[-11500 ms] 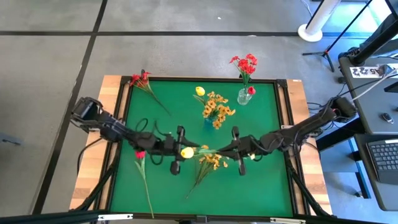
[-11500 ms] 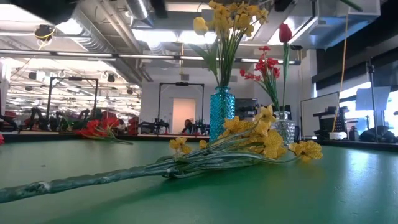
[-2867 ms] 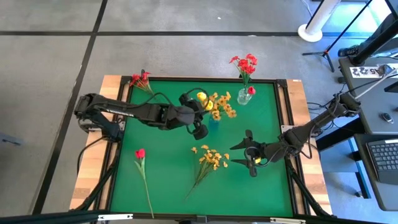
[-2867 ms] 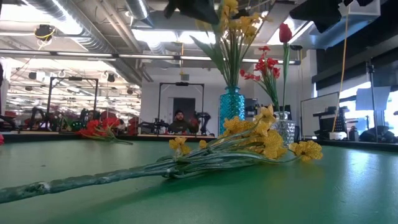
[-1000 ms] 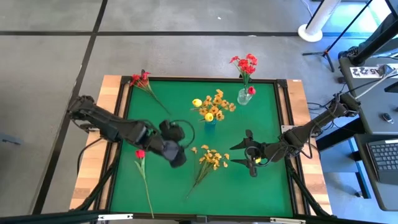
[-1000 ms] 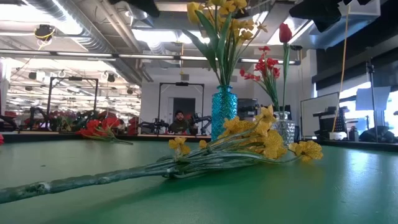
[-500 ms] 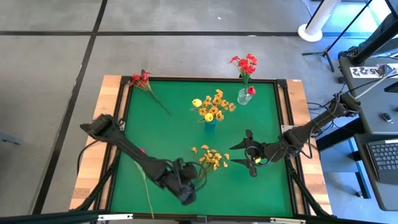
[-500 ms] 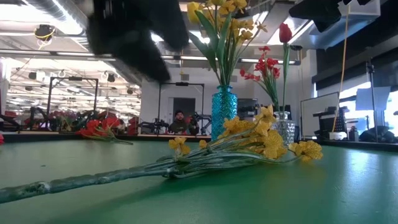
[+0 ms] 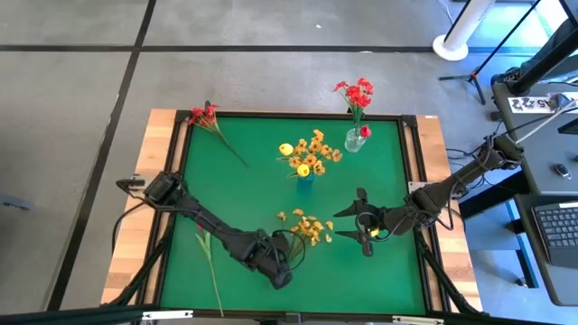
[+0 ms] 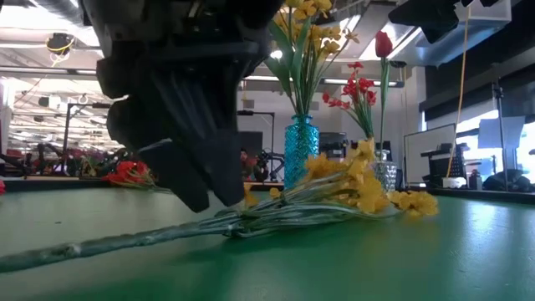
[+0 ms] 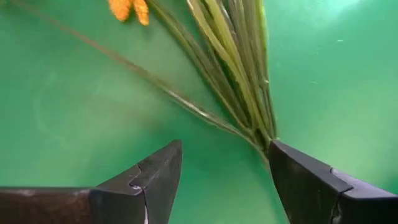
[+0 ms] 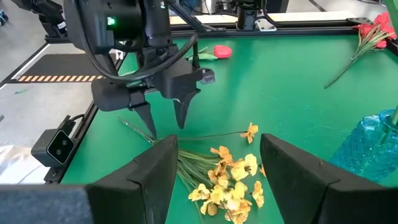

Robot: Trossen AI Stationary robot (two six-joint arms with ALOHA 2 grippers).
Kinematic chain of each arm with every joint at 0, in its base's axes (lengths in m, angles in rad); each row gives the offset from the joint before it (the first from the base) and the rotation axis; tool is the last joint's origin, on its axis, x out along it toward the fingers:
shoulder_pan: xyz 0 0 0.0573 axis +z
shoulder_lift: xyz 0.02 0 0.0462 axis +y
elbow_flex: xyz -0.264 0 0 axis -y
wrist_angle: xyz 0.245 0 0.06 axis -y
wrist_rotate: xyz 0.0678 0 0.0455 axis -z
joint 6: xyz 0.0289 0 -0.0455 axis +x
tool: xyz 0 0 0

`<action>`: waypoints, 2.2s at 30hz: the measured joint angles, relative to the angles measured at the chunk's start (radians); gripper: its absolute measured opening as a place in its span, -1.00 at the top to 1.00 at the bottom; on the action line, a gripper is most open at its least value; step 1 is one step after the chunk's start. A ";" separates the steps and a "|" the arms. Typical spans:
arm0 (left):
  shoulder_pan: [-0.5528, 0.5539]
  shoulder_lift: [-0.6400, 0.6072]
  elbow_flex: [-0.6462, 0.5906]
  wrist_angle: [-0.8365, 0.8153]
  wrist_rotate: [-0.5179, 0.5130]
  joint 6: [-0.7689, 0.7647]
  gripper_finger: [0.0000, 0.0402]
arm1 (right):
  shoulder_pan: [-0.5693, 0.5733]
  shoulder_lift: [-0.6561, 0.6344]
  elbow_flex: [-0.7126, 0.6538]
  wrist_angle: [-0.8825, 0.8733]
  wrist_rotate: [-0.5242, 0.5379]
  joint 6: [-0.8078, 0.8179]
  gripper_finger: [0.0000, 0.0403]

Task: Sort flowers into vase by color
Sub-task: Put the yellow flowers into the blue crystal vase

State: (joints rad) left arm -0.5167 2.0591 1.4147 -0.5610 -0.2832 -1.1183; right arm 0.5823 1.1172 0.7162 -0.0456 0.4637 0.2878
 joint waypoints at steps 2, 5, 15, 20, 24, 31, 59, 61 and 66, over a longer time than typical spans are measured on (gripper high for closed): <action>0.000 0.000 0.000 0.028 0.019 0.019 -0.16 | 0.000 0.000 0.000 0.000 0.000 0.000 -0.13; 0.000 0.000 0.001 0.041 0.023 0.026 -0.16 | 0.000 0.000 0.000 0.000 0.000 0.000 -0.13; -0.003 0.000 0.001 0.059 0.024 0.026 -0.16 | 0.000 0.000 0.000 0.000 0.000 0.000 -0.13; -0.003 0.046 0.002 0.103 0.042 0.046 -0.16 | 0.000 0.000 0.000 0.000 0.000 0.000 -0.13; 0.006 0.072 0.007 0.115 0.069 0.053 -0.16 | 0.000 0.000 0.000 0.000 0.000 0.000 -0.13; 0.019 0.051 0.008 0.046 0.008 0.073 0.10 | 0.000 0.000 0.000 -0.001 0.000 0.003 -0.13; -0.265 -0.224 0.303 -0.585 -0.677 0.002 0.99 | 0.001 -0.108 0.001 -0.017 -0.011 0.005 -0.13; -0.310 -0.242 0.294 -0.570 -0.777 0.002 1.00 | 0.001 -0.120 0.001 -0.017 -0.011 0.004 -0.13; -0.355 -0.248 0.262 -0.504 -0.828 0.067 1.00 | 0.001 -0.127 0.001 -0.010 -0.011 -0.005 -0.13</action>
State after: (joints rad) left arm -0.8717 1.8111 1.6771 -1.0650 -1.1113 -1.0518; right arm 0.5831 0.9901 0.7170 -0.0555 0.4526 0.2829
